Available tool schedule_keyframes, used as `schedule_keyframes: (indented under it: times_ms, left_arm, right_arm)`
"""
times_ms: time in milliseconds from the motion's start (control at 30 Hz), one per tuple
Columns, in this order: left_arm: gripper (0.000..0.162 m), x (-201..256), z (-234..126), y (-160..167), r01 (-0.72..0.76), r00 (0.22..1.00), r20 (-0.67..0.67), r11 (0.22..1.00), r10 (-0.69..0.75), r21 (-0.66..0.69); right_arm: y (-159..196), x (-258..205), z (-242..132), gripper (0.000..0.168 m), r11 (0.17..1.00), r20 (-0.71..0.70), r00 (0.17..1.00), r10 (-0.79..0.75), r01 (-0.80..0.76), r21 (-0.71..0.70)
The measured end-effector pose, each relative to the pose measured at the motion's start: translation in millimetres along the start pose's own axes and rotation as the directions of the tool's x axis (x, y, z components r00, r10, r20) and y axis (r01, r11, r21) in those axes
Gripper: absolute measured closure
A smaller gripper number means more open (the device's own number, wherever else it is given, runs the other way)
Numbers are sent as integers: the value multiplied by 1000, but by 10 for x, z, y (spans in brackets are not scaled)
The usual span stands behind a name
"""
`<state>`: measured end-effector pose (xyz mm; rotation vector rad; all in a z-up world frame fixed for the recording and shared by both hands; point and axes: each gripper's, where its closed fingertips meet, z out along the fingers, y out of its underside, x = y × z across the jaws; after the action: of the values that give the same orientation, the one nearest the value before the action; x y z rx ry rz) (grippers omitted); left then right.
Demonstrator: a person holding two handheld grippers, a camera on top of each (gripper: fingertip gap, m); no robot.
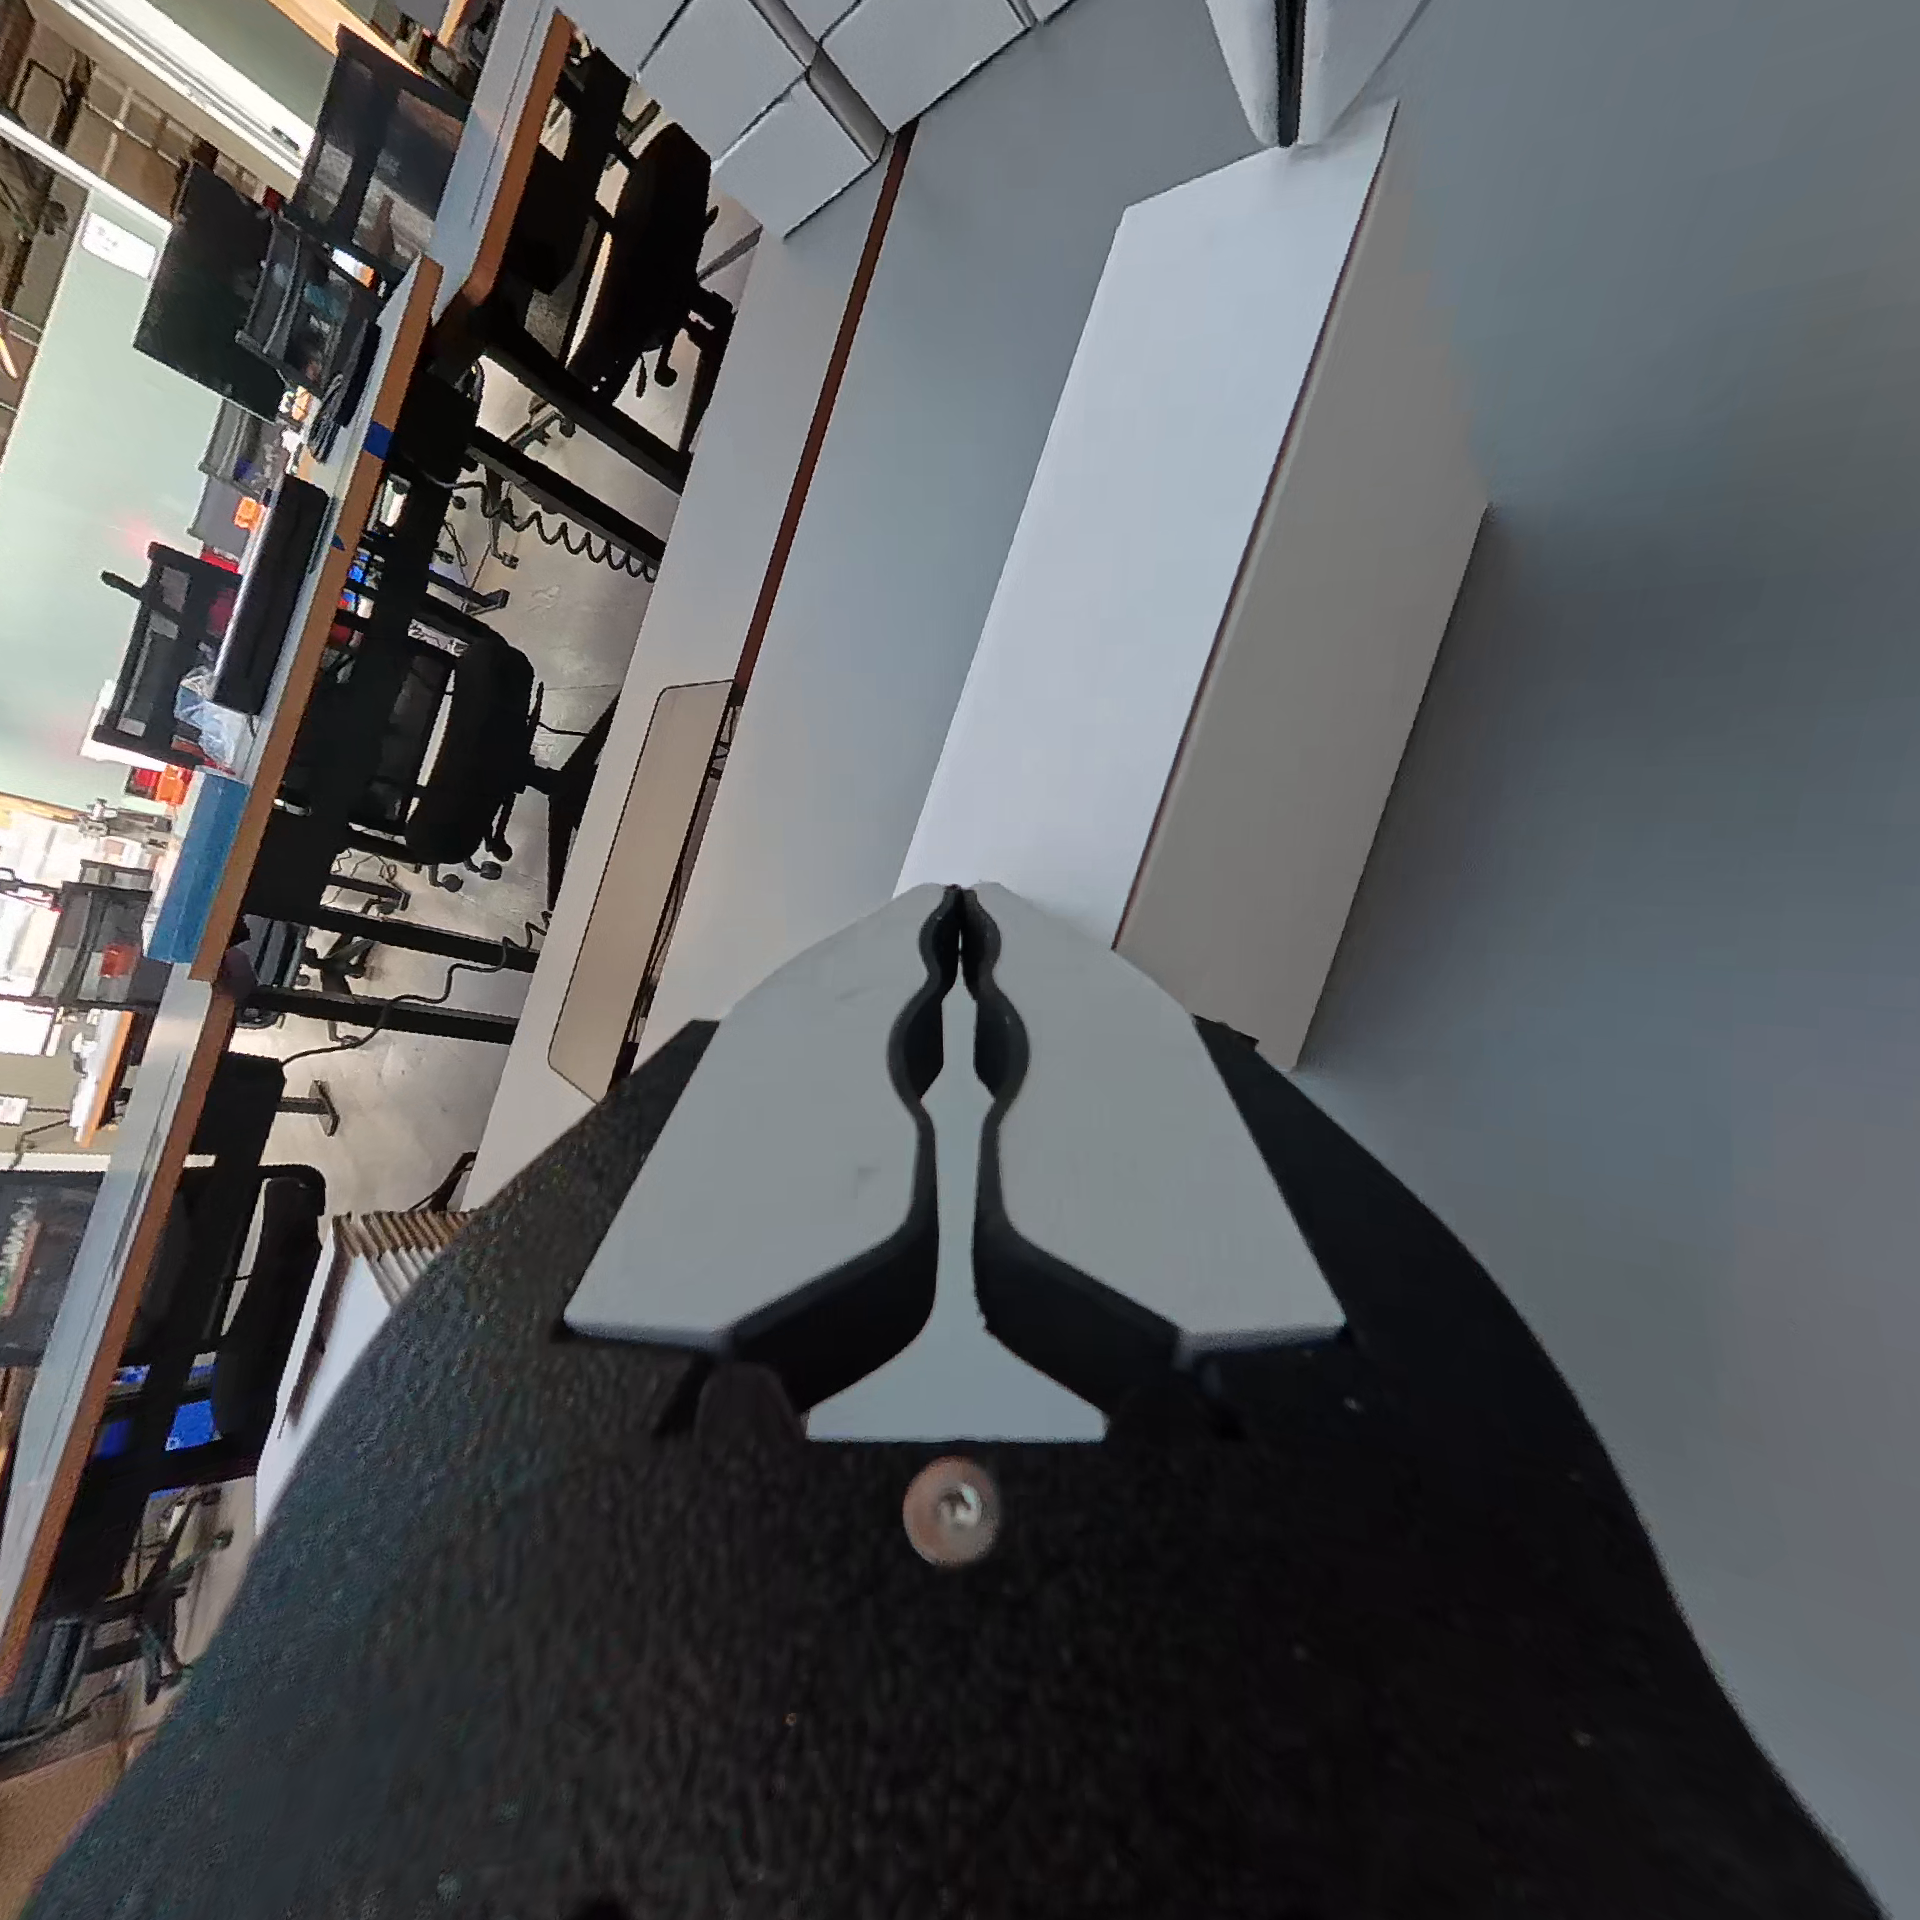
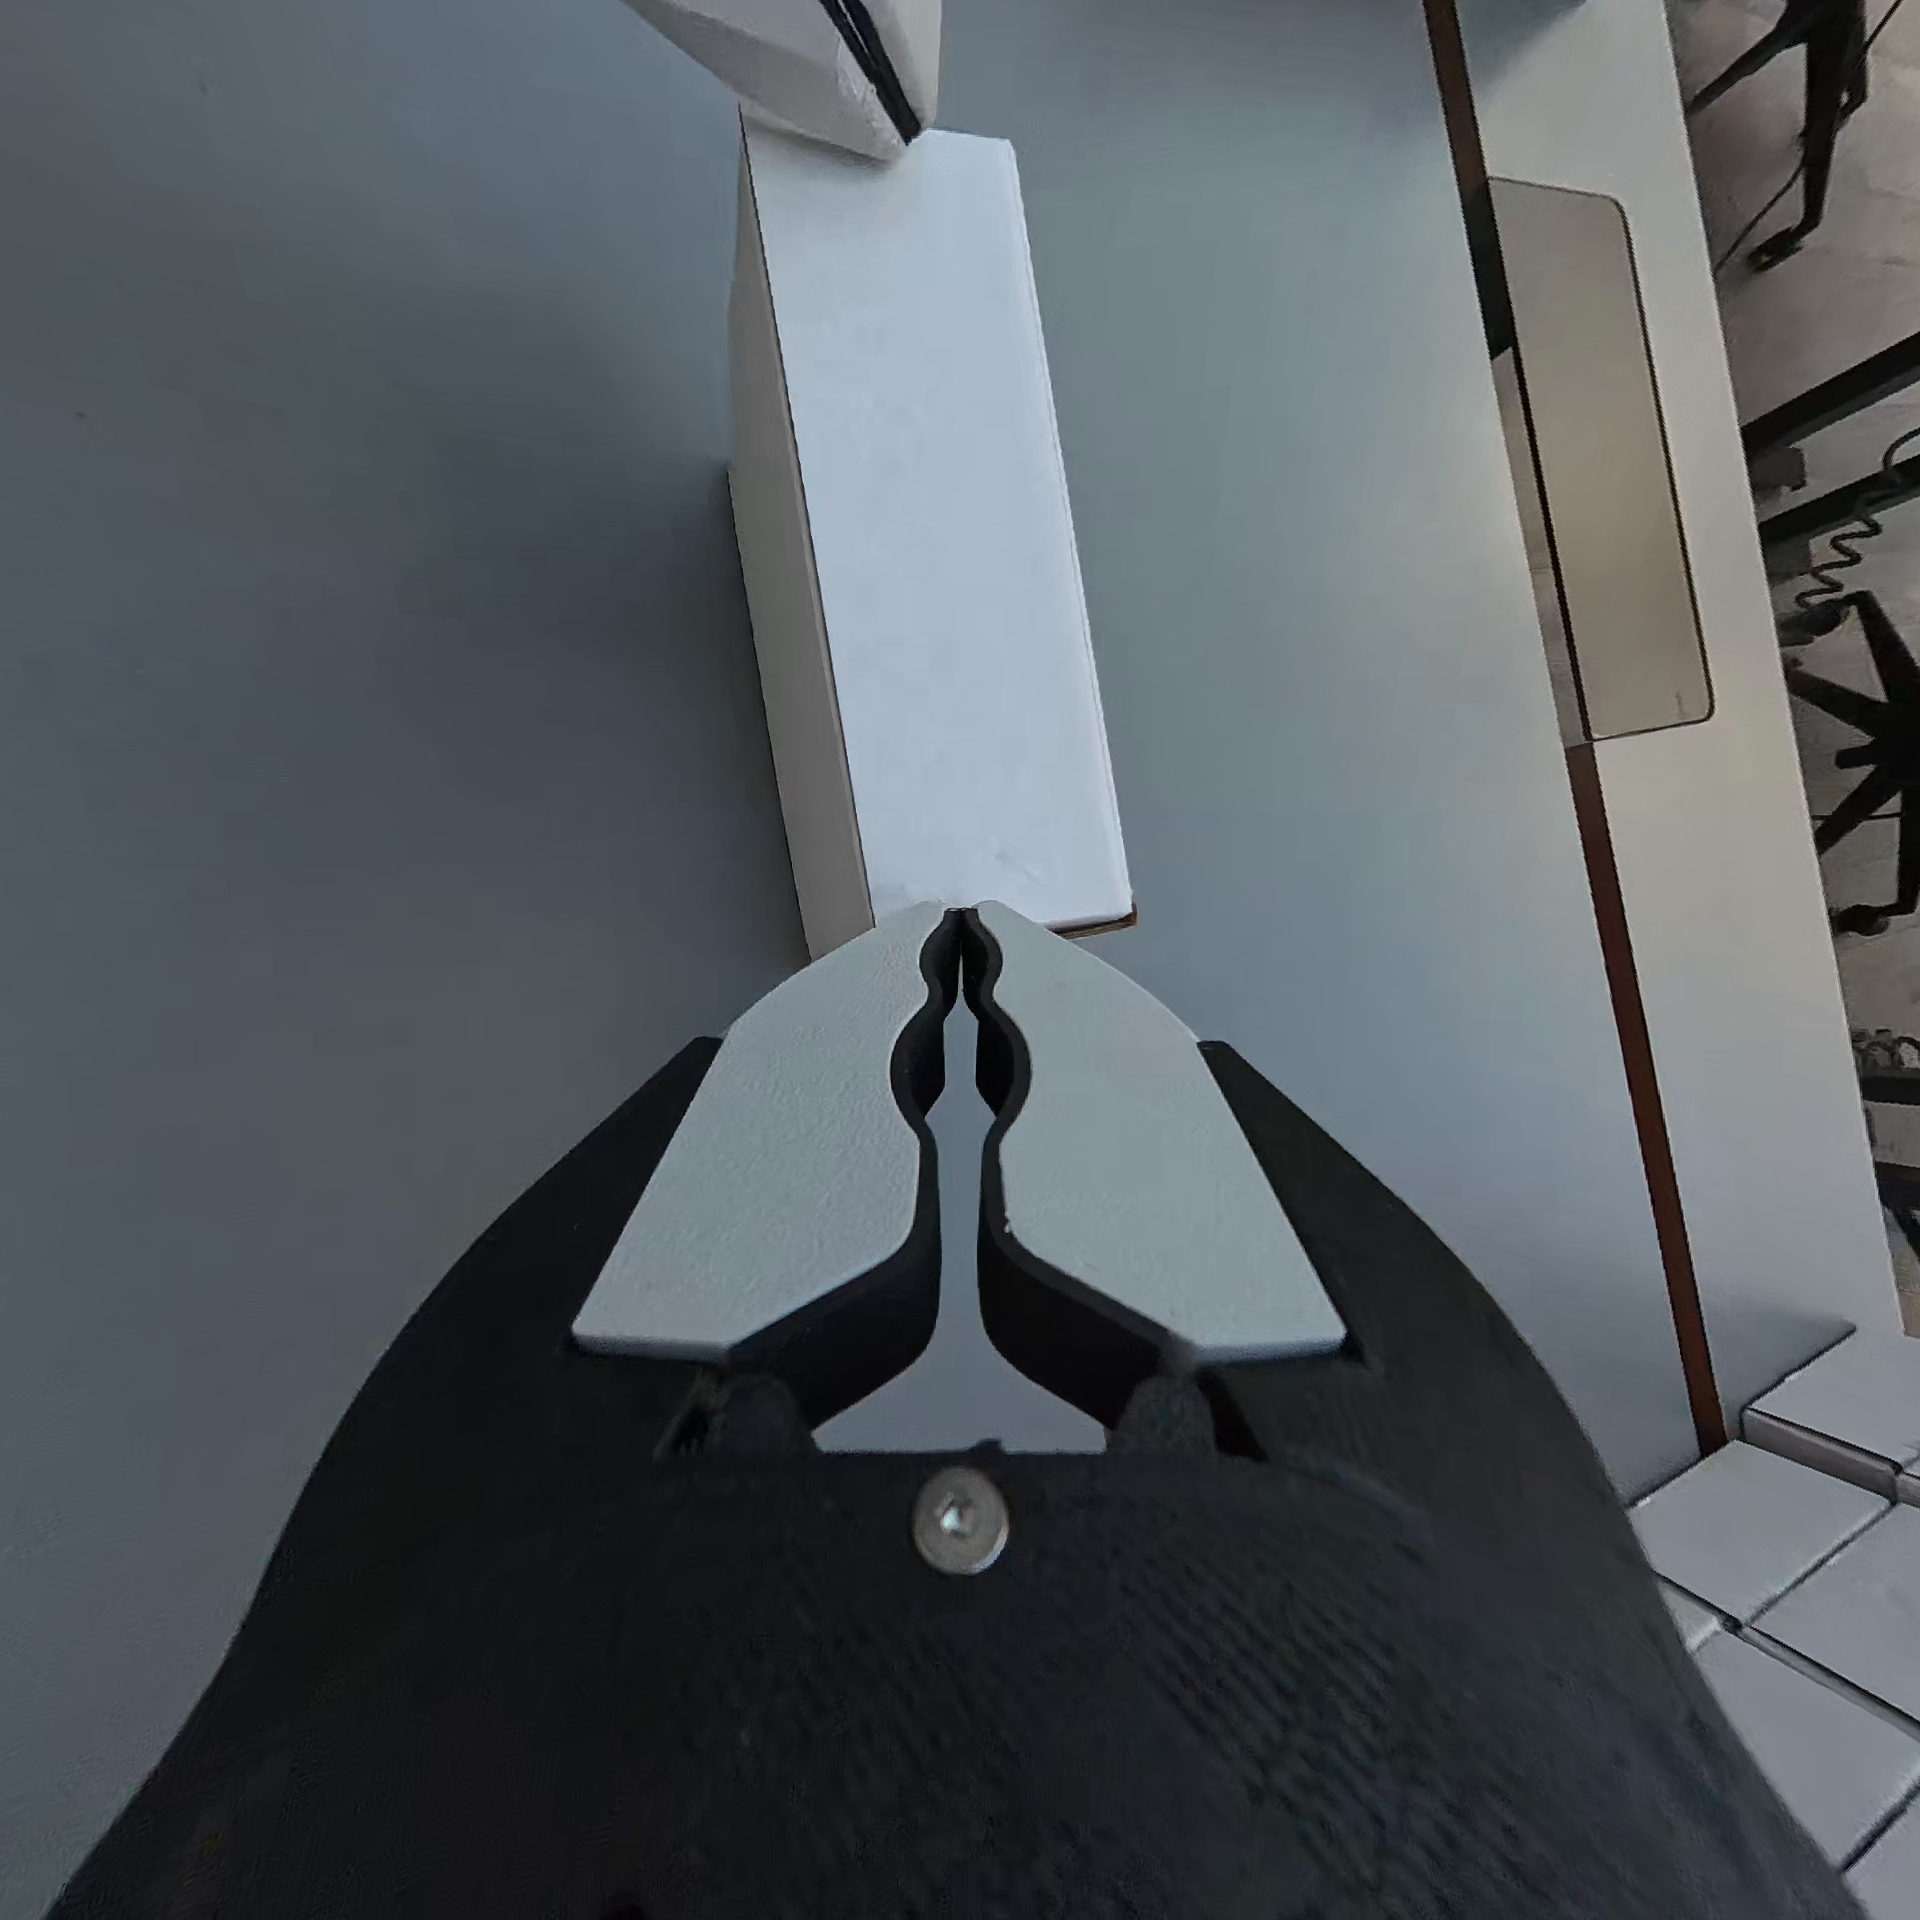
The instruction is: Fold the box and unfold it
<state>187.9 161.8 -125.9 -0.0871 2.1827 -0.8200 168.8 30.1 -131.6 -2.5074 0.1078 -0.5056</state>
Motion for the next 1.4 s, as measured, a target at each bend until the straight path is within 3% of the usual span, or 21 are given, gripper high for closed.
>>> schedule_keyframes:
  times_ms: [33,67,133,167,233,333,433,533,667,867,1033,1167,1267,1400]
  left_arm:
    - [162,-78,-50,4,48,997,63,999,-49,18]
    - [155,-193,-122,9,121,981,147,991,-127,50]
    - [141,-324,-295,9,315,918,202,937,-341,152]
    - [134,-346,-373,10,406,878,185,892,-440,197]
    - [122,-348,-485,47,551,795,145,801,-589,234]
    - [110,-277,-569,60,678,689,81,680,-720,279]
    - [103,-96,-558,50,743,633,-8,605,-774,286]
    - [100,106,-516,150,735,660,-17,640,-751,224]
    - [100,229,-483,270,703,701,17,695,-713,152]
    - [104,204,-472,248,725,670,23,662,-742,190]
    - [108,160,-569,122,741,644,-7,621,-765,253]
    - [107,221,-545,-18,720,674,-27,648,-738,246]
    - [107,319,-452,-166,704,697,-52,668,-715,241]
    - [106,515,-287,-373,683,727,-100,701,-679,207]
  right_arm:
    - [-26,52,-26,167,1000,4,1000,15,-15,2]
    - [-90,129,-60,148,999,-4,999,33,-33,26]
    - [-266,194,-105,128,994,54,996,74,-78,73]
    - [-375,199,-98,117,991,98,991,88,-97,89]
    - [-566,163,-18,111,991,200,976,88,-107,85]
    - [-652,78,241,102,996,324,942,82,-70,-48]
    - [-641,16,477,95,987,369,928,59,2,-163]
    - [-597,-74,557,106,974,410,911,40,56,-220]
    - [-570,-84,615,110,976,392,919,38,51,-213]
    - [-551,-295,461,111,976,341,935,-94,154,-154]
    - [-544,-665,-354,111,944,49,944,-327,324,70]
    - [-207,-932,-1377,111,865,-313,850,-424,482,138]
    - [228,-1081,-2165,111,815,-564,701,-436,574,83]
    - [1108,-1216,-2927,111,827,-714,520,-469,543,-148]
